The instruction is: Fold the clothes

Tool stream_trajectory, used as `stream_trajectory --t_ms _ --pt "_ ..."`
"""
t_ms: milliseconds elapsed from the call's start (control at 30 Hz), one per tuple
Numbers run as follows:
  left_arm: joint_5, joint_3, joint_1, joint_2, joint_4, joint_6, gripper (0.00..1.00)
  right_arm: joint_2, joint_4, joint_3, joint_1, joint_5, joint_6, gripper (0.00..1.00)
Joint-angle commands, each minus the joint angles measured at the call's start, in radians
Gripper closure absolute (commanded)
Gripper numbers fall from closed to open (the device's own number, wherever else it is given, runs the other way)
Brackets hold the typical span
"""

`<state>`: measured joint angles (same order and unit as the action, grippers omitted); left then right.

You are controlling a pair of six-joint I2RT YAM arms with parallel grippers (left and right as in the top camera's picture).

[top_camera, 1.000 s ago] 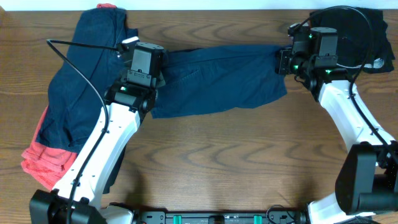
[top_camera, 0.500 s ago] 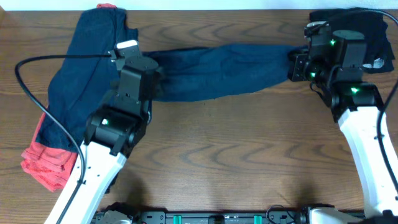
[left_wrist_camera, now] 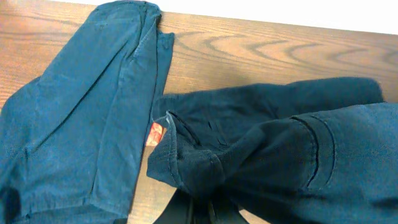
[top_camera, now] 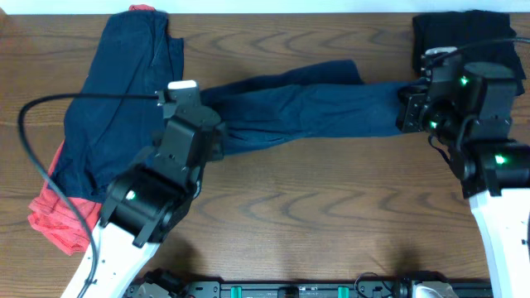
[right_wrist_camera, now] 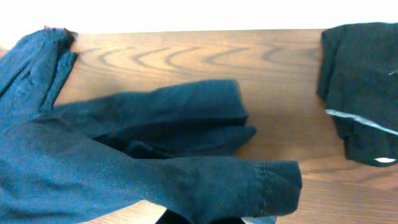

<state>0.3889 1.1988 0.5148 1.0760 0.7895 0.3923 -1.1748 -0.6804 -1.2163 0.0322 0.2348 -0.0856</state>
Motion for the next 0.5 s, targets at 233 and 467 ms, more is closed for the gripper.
stream_trajectory --t_ms 233,467 --pt "0.082 -0.002 0.004 -0.048 0.027 0.096 0.94 -0.045 0.033 -0.010 -0.007 -0.045 0.013 0.99" --pt "0.130 -0.002 -0.004 0.114 0.021 0.151 0.94 -0.229 0.147 -0.010 -0.005 0.009 0.013 0.99"
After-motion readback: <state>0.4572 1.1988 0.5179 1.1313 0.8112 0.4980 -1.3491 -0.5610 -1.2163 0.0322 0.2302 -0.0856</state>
